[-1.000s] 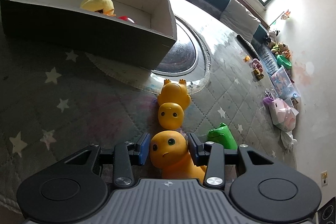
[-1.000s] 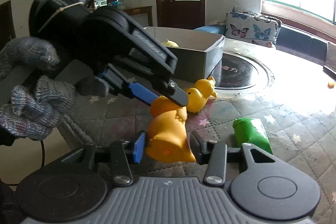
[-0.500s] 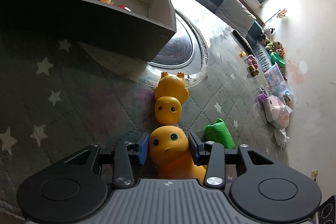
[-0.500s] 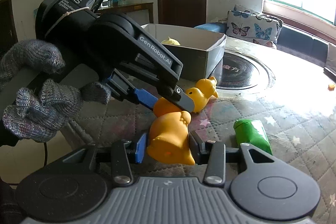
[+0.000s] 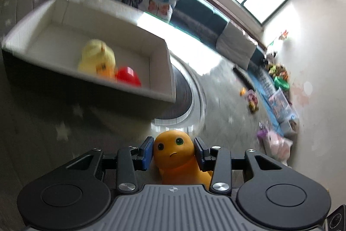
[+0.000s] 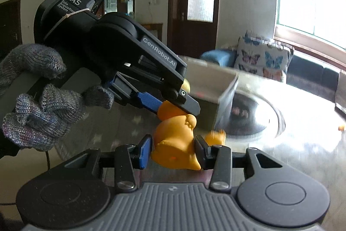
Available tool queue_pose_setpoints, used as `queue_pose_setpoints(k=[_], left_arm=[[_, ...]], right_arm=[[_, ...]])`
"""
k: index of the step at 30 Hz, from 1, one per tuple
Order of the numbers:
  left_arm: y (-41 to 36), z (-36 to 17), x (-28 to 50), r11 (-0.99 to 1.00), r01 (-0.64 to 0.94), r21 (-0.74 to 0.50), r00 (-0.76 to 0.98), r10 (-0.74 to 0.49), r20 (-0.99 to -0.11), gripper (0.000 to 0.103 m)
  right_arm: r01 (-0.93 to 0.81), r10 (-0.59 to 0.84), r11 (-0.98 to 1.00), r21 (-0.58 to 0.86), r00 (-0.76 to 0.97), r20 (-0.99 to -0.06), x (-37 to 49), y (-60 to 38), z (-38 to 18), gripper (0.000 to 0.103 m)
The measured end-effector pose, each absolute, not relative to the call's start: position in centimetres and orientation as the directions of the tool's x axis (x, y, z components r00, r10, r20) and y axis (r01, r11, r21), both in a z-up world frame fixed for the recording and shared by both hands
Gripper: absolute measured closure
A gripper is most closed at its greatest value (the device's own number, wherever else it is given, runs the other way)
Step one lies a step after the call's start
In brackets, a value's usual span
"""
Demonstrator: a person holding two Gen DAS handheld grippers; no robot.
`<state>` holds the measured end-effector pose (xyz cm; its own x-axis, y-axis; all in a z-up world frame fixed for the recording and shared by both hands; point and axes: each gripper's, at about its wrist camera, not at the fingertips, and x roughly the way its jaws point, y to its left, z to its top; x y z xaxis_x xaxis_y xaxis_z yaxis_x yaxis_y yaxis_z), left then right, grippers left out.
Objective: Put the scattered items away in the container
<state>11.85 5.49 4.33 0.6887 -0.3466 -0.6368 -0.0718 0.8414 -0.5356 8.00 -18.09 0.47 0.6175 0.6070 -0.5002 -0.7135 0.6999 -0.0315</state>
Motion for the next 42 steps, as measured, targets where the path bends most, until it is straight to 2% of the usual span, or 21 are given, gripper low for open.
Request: queue_pose_setpoints(k=[10,25,33,42], left_arm=[[8.4,6.7,17.9,0.848,-0.076,-0.524,0.741,-0.303,-0.599,0.06],[10.1,4.7,27.1,0.88,-0.053,-0.472,0.675,-0.317,-0.667,0.06],[10.6,2.3,29.3,0.866,-0.052,-0.496,0.62,-0.362,-0.696,0.06],[10.1,1.4,30.5,0.876,-0.036,-0.48,0.6,-0.365,-0.711,0.06]], right_arm=[[-0.683,0.588,0.726,-0.081,0.678,-0.441,13.4,-13.7,2.0,0.062],[-0.623,0.541,0.782,0.0,0.679,-0.496,21.1,-9.8,0.0,0.062],[-0.598,0.515,0.801,0.023,0.67,-0.535,22.6,-9.8,-1.3,0.061],[-0.593,0.514,0.804,0.026,0.673,-0.532,22.8,-10.7,-1.1,0.061]])
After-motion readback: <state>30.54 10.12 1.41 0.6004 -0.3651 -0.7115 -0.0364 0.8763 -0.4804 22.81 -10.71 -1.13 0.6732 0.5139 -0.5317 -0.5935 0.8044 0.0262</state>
